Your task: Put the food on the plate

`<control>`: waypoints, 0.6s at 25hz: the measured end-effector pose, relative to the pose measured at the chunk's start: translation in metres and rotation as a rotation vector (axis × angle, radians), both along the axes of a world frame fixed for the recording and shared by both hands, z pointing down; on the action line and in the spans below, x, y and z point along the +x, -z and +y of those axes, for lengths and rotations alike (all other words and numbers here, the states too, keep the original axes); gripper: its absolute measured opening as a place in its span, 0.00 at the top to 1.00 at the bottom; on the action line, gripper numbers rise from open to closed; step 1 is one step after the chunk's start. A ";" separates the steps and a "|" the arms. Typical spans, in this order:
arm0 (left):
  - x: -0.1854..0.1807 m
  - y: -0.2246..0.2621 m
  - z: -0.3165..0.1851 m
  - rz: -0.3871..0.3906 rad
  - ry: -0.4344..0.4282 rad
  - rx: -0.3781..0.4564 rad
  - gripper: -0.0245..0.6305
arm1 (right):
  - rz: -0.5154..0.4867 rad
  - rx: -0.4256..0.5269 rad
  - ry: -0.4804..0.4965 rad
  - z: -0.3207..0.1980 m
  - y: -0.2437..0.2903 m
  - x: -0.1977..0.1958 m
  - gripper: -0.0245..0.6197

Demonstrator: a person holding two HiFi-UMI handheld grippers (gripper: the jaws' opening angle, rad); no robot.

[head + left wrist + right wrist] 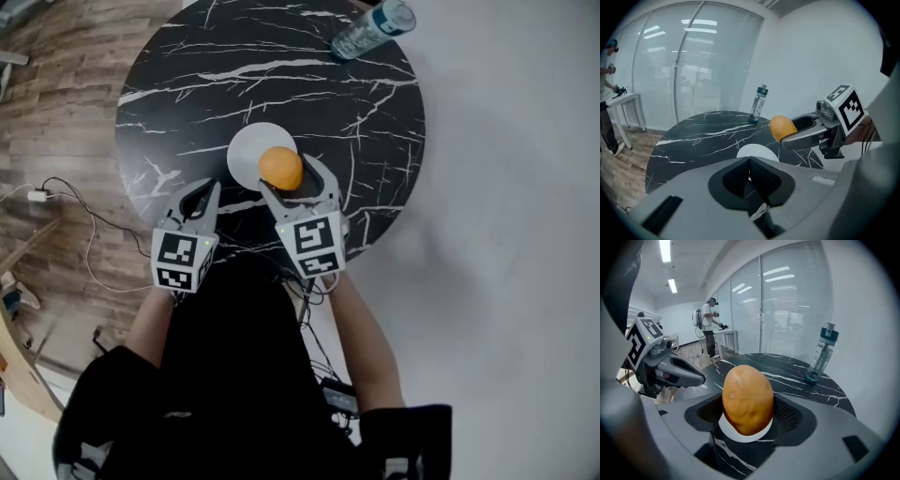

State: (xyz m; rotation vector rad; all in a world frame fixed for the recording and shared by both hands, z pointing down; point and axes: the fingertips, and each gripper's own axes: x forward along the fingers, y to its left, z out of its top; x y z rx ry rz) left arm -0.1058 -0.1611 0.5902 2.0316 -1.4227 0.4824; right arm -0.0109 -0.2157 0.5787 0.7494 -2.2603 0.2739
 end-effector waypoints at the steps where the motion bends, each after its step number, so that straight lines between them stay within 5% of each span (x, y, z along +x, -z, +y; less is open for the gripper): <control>1: 0.000 -0.003 -0.001 0.002 -0.004 -0.011 0.96 | 0.000 -0.008 -0.012 -0.002 -0.002 0.000 0.45; 15: -0.014 -0.036 -0.035 -0.010 -0.105 -0.086 0.96 | -0.061 -0.226 -0.295 -0.005 -0.050 -0.001 0.45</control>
